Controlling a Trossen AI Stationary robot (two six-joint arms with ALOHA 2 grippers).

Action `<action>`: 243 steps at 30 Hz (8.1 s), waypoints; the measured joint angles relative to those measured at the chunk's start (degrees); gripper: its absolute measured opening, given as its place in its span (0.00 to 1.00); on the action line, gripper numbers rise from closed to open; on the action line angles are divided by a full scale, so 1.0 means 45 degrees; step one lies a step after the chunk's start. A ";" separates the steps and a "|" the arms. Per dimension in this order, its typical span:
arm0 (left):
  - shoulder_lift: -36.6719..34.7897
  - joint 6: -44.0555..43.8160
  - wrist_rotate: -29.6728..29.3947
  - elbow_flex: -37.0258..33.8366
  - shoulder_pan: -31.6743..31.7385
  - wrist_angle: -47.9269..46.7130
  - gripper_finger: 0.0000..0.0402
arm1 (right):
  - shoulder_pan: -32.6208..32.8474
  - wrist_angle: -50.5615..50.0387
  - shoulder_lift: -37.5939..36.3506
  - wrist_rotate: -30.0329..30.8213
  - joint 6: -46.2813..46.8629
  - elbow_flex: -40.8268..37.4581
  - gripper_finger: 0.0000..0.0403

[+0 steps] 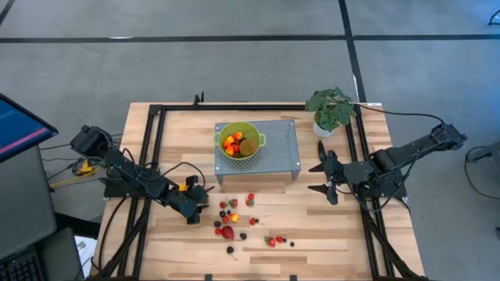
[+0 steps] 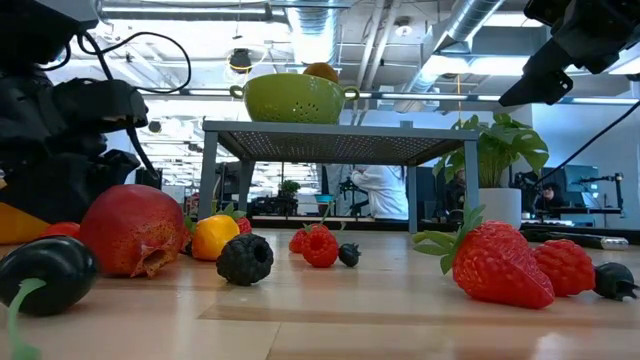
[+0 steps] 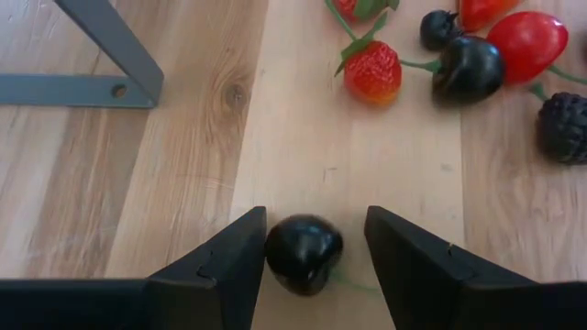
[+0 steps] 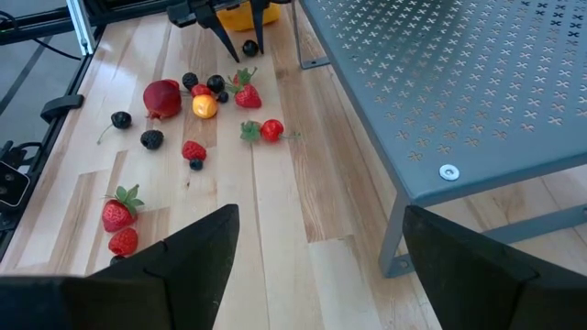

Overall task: Pick & Place Fruit
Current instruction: Put the black cherry into the green strainer bowl on the shelf, then put the black raspberry into the green strainer bowl on the shelf

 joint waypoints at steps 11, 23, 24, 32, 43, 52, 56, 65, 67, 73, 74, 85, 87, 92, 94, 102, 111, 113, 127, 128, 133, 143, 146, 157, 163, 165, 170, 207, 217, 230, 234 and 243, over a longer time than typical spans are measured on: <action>0.0019 0.0001 0.0154 -0.0005 0.0000 0.0038 0.35 | 0.0000 0.0000 0.0000 0.0005 0.0000 0.0000 0.75; 0.0024 0.0006 0.0105 -0.0029 0.0000 0.0177 0.33 | 0.0000 0.0000 0.0001 0.0000 0.0005 0.0000 0.75; 0.0024 0.0010 0.0102 -0.0034 0.0000 0.0271 0.34 | -0.0002 0.0000 0.0003 0.0002 0.0003 0.0000 0.75; 0.0078 0.0016 0.0158 -0.0078 0.0005 0.1590 0.28 | -0.0002 0.0000 0.0002 0.0003 0.0005 0.0000 0.75; 0.0067 0.3322 -0.0035 -0.0073 0.0471 0.8611 0.31 | 0.0000 -0.0001 0.0004 0.0001 0.0004 0.0000 0.75; 0.0034 0.9747 -0.0103 -0.0028 0.2490 1.7683 0.32 | 0.0000 -0.0003 0.0001 0.0003 0.0001 0.0000 0.75; 0.0034 1.0786 -0.0122 0.0119 0.4257 1.8191 0.33 | -0.0005 -0.0005 -0.0001 0.0005 0.0005 0.0000 0.75; 0.0019 1.0266 -0.0117 0.0131 0.6777 1.7623 0.30 | 0.0000 -0.0005 -0.0001 0.0000 0.0002 0.0000 0.75; 0.0024 1.0257 -0.0121 0.0131 0.6863 1.7389 0.32 | 0.0000 -0.0004 -0.0001 0.0001 0.0001 0.0000 0.75; 0.0024 1.0141 -0.0095 0.0131 0.6866 1.6869 0.36 | 0.0000 -0.0005 -0.0001 0.0001 0.0005 0.0000 0.75; 0.0024 1.0050 -0.0117 0.0131 0.6868 1.6837 0.36 | 0.0000 0.0000 -0.0001 0.0002 0.0002 0.0000 0.75; 0.0019 0.8061 0.0053 0.0131 0.5316 1.6671 0.44 | 0.0000 -0.0001 -0.0001 0.0005 0.0000 0.0000 0.75; 0.0019 0.8014 0.0519 0.0131 0.4641 1.6220 0.45 | -0.0001 0.0000 -0.0001 0.0004 0.0004 0.0000 0.75; 0.0015 0.8015 0.0675 0.0136 0.2816 1.4581 0.45 | -0.0001 -0.0005 0.0000 0.0000 0.0005 0.0000 0.75; 0.0015 0.8016 0.0675 0.0136 0.2147 1.3777 0.45 | 0.0000 0.0000 -0.0001 0.0000 0.0003 0.0000 0.75; 0.0019 0.7903 0.0680 0.0136 0.0112 1.1028 0.45 | -0.0005 -0.0005 -0.0001 0.0005 0.0005 0.0000 0.75; 0.0019 0.6159 0.0674 0.0136 -0.1022 0.8578 0.45 | 0.0000 -0.0004 -0.0001 0.0004 0.0005 0.0000 0.75; 0.0019 0.5950 0.0573 0.0136 -0.1201 0.7977 0.45 | -0.0001 -0.0004 -0.0001 0.0005 0.0004 0.0000 0.75; 0.0032 0.4268 0.0011 0.0136 -0.1457 0.4901 0.45 | 0.0000 -0.0005 0.0000 0.0001 0.0000 0.0000 0.75; 0.0095 0.4251 0.0025 0.0136 -0.1457 0.4799 0.45 | -0.0002 0.0000 -0.0001 0.0003 0.0005 0.0000 0.75; 0.0744 0.3766 0.0619 0.0136 -0.1452 0.4590 0.45 | 0.0000 0.0000 -0.0001 0.0004 0.0001 0.0000 0.75; 0.2040 0.2821 0.1162 0.0136 -0.1449 0.4783 0.45 | -0.0004 0.0000 0.0000 0.0001 0.0001 0.0000 0.75; 0.2285 0.2680 0.1233 0.0145 -0.1447 0.5050 0.45 | -0.0002 0.0000 -0.0001 0.0000 0.0002 -0.0002 0.75; 0.2414 0.2731 0.1574 0.0146 -0.1439 0.5446 0.45 | 0.0000 0.0000 -0.0001 0.0003 0.0005 0.0000 0.75; 0.2414 0.2809 0.1766 0.0146 -0.1609 0.5474 0.45 | -0.0005 0.0000 -0.0001 0.0003 0.0000 0.0000 0.75; 0.2414 0.2804 0.1753 0.0146 -0.1664 0.5474 0.46 | -0.0003 -0.0001 -0.0001 0.0001 0.0005 0.0000 0.75; 0.2414 0.2715 0.1795 0.0146 -0.1700 0.5520 0.54 | 0.0000 0.0000 -0.0001 0.0001 0.0005 0.0000 0.75; 0.3836 0.2119 0.0835 0.1054 -0.1685 0.5944 0.55 | -0.0001 0.0030 0.0001 0.0005 0.0005 0.0000 0.75; 0.3679 0.2114 0.0606 0.1035 -0.1685 0.5827 0.45 | -0.0002 0.0026 -0.0001 0.0005 0.0003 0.0000 0.75; 0.3672 0.2110 0.0525 0.1015 -0.1690 0.5804 0.27 | 0.0000 0.0024 -0.0001 0.0005 0.0005 0.0000 0.75; 0.3672 0.2087 0.0520 0.1010 -0.1690 0.5804 0.27 | -0.0003 0.0024 -0.0001 0.0001 0.0003 -0.0001 0.75; 0.3677 0.2027 0.0524 0.1006 -0.1690 0.5856 0.28 | 0.0000 0.0024 -0.0001 0.0003 0.0003 0.0000 0.75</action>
